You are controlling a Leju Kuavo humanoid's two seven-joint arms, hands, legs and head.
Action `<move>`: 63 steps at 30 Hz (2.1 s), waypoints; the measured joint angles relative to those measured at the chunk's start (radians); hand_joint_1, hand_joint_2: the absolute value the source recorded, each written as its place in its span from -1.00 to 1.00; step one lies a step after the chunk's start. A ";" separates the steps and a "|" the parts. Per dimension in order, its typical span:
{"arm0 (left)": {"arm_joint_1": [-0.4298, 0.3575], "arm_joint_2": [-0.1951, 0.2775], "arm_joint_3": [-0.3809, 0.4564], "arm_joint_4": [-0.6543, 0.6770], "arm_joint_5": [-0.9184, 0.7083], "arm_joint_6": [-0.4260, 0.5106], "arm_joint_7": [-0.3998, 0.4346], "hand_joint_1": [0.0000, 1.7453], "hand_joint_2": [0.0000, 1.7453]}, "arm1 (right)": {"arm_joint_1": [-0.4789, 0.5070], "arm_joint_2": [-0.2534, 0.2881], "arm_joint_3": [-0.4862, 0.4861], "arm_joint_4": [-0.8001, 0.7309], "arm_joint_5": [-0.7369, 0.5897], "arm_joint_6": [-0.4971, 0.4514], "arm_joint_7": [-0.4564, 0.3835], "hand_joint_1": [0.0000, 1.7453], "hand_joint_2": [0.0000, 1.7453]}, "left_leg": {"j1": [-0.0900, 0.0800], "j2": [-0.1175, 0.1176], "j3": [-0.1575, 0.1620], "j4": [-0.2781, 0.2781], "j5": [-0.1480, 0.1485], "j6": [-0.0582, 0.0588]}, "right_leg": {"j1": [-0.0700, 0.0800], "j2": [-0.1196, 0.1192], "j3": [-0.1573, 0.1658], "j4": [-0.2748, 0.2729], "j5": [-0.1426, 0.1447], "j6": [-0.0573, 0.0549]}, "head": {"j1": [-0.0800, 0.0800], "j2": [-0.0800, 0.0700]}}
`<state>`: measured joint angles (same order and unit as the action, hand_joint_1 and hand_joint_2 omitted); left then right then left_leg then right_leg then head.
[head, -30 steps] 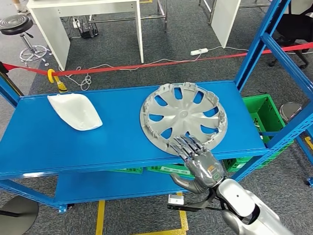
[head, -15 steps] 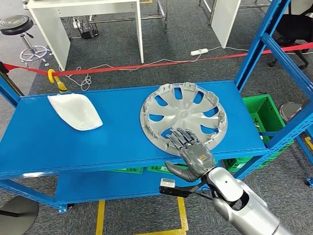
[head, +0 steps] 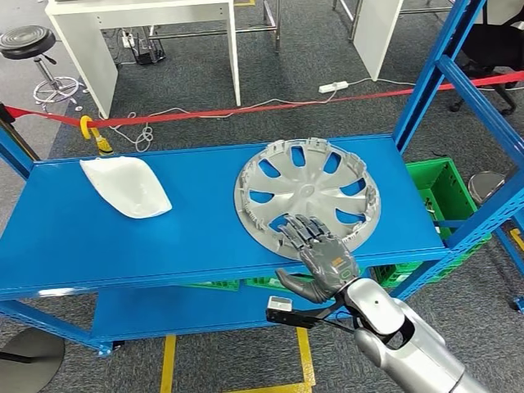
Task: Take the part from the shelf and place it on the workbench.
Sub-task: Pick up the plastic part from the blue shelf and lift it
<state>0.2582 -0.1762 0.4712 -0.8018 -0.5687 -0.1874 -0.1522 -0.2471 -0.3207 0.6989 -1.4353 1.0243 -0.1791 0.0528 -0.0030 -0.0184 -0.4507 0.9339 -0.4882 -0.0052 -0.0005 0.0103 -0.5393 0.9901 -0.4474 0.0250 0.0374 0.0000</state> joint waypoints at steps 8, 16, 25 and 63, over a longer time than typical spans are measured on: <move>0.010 -0.014 0.035 -0.030 -0.030 -0.016 0.011 -1.00 -1.00 | -0.004 0.008 -0.001 0.023 -0.011 0.009 0.006 -1.00 -1.00 | 0.000 0.000 0.000 0.000 0.000 0.000 | 0.000 0.000 0.000 0.000 0.000 0.000 | 0.000 0.000; 0.025 -0.053 0.102 -0.092 -0.093 -0.071 0.031 -1.00 -1.00 | 0.010 0.021 -0.018 0.063 -0.035 0.014 0.014 -1.00 -1.00 | 0.000 0.000 0.000 0.000 0.000 0.000 | 0.000 0.000 0.000 0.000 0.000 0.000 | 0.000 0.000; 0.045 -0.091 0.161 -0.156 -0.138 -0.115 0.044 -1.00 -1.00 | 0.033 0.040 -0.030 0.123 -0.036 0.007 0.021 -1.00 -1.00 | 0.000 0.000 0.000 0.000 0.000 0.000 | 0.000 0.000 0.000 0.000 0.000 0.000 | 0.000 0.000; -0.019 -0.177 0.403 -0.217 -0.366 -0.186 -0.055 -1.00 -1.00 | 0.056 0.061 -0.077 0.143 -0.039 -0.008 0.000 -1.00 -1.00 | 0.027 0.005 -0.090 0.045 0.026 -0.030 | -0.021 0.003 -0.091 0.035 0.049 0.013 | -0.002 0.000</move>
<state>0.2390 -0.3535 0.8738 -1.0189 -0.9346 -0.3735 -0.2068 -0.1909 -0.2602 0.6221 -1.2924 0.9857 -0.1876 0.0527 0.0238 -0.0131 -0.5403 0.9794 -0.4625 -0.0348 -0.0218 0.0129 -0.6304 1.0250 -0.3987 0.0383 0.0355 0.0001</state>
